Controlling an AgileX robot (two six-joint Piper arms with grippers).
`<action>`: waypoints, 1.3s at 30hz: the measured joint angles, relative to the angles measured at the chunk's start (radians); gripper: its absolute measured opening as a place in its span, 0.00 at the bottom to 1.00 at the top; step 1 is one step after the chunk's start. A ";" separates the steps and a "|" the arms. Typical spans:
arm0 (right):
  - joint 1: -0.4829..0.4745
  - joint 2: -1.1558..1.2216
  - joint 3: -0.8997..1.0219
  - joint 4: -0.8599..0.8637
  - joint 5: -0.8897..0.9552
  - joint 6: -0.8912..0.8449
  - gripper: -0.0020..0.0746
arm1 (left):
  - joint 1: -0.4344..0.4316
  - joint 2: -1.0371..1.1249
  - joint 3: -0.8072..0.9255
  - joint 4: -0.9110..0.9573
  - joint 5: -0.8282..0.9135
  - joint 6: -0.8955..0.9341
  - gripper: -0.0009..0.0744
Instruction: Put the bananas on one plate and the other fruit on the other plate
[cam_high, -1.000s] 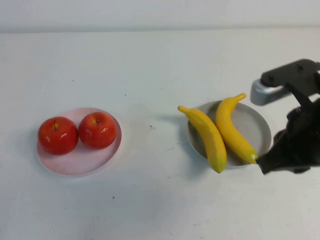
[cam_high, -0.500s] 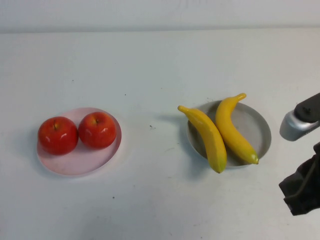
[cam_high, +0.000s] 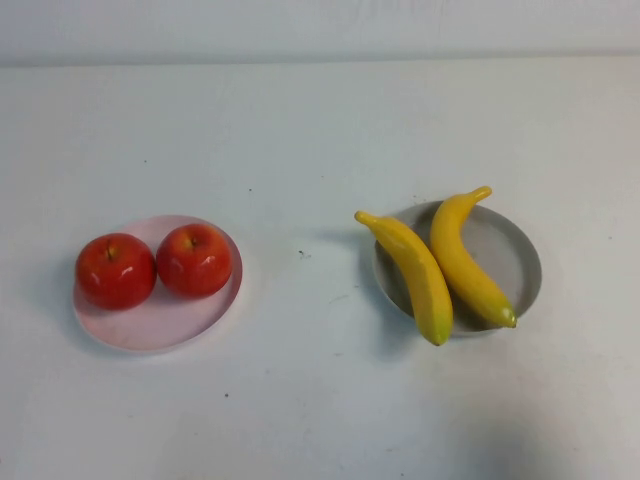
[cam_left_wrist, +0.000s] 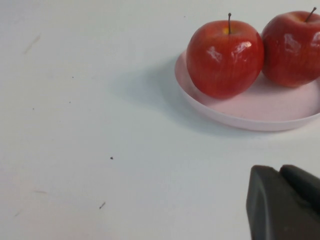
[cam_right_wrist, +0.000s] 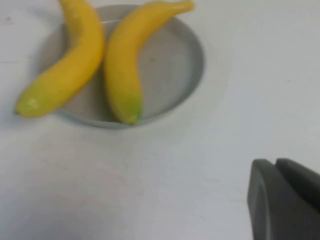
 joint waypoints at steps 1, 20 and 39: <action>-0.036 -0.042 0.035 0.008 -0.007 -0.004 0.01 | 0.000 0.000 0.000 0.000 0.000 0.000 0.02; -0.283 -0.619 0.361 0.103 -0.146 -0.021 0.01 | 0.000 0.000 0.000 0.000 0.000 0.000 0.02; -0.283 -0.727 0.361 0.101 0.104 -0.021 0.01 | 0.000 0.000 0.000 0.000 0.000 0.000 0.02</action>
